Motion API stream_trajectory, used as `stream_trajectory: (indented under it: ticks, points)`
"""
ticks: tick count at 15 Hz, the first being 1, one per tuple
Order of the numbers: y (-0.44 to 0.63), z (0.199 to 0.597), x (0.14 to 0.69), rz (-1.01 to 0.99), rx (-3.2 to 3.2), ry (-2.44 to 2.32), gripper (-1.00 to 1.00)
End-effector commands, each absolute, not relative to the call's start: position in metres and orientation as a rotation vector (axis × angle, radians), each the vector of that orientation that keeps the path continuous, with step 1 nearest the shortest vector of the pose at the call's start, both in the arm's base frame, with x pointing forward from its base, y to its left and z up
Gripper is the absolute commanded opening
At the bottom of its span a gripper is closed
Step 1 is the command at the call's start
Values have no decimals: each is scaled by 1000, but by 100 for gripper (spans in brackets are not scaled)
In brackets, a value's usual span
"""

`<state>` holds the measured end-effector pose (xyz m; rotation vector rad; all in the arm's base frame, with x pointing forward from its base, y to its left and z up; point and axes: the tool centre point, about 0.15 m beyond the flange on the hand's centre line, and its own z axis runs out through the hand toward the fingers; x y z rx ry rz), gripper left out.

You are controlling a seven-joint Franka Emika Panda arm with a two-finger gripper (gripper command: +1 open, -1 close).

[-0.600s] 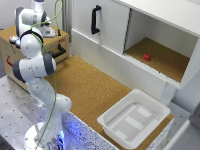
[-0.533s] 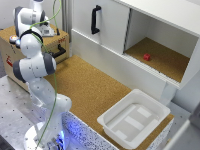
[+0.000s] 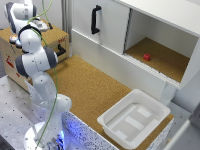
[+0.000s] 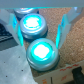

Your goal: Push the green button to turn off the green light

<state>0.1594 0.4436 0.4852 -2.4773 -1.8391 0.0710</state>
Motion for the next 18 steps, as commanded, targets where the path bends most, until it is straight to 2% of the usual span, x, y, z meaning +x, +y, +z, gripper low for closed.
stream_trajectory:
  ticks: [1,18]
  points:
    - [453,484,160,65,-2608,-1855,-100]
    - [464,424,164,174,-2576,-1840,-100]
